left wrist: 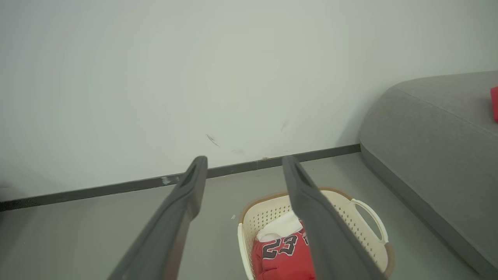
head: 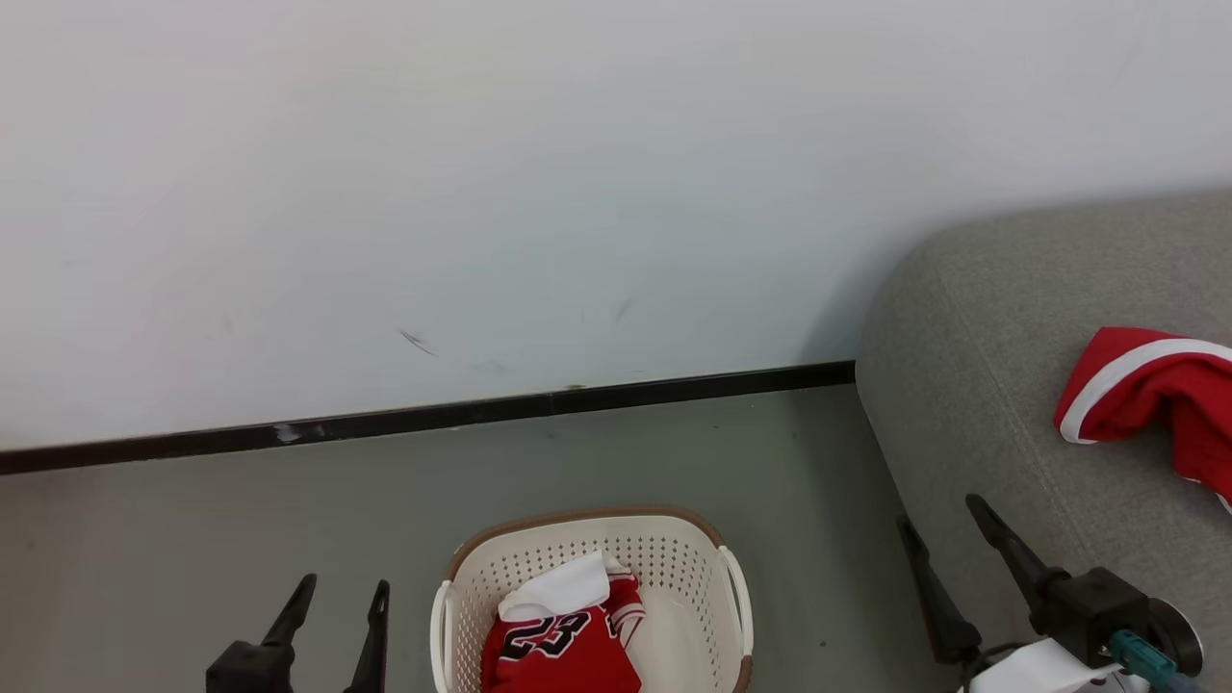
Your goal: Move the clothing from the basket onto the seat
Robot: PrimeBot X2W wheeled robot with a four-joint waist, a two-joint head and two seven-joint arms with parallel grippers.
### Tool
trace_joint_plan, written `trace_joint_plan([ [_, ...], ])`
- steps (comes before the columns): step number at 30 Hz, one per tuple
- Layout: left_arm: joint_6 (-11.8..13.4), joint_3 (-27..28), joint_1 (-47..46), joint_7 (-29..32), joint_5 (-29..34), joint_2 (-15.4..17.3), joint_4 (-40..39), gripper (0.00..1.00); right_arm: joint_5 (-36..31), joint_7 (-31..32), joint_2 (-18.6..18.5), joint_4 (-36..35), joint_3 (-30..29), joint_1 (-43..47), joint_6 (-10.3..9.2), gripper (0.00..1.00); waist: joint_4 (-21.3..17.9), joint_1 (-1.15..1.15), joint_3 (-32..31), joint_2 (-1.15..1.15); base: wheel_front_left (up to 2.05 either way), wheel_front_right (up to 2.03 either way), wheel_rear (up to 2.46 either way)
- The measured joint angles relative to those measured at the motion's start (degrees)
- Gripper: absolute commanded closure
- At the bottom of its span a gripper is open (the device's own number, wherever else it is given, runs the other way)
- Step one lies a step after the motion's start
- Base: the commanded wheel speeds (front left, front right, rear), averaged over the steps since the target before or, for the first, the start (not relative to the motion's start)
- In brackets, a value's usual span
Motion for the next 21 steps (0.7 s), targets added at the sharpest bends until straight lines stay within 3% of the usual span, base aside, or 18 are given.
trace_joint_plan([
  [21, -5.52, -10.55, -12.33, 5.16, 7.09, -1.34, 9.27, 0.0, -1.01, 0.0, -1.0, -7.97, -6.22, 0.2, 0.0, 0.0, -2.33, 0.0, 7.43, 0.0, 0.0, 0.0, 0.0],
])
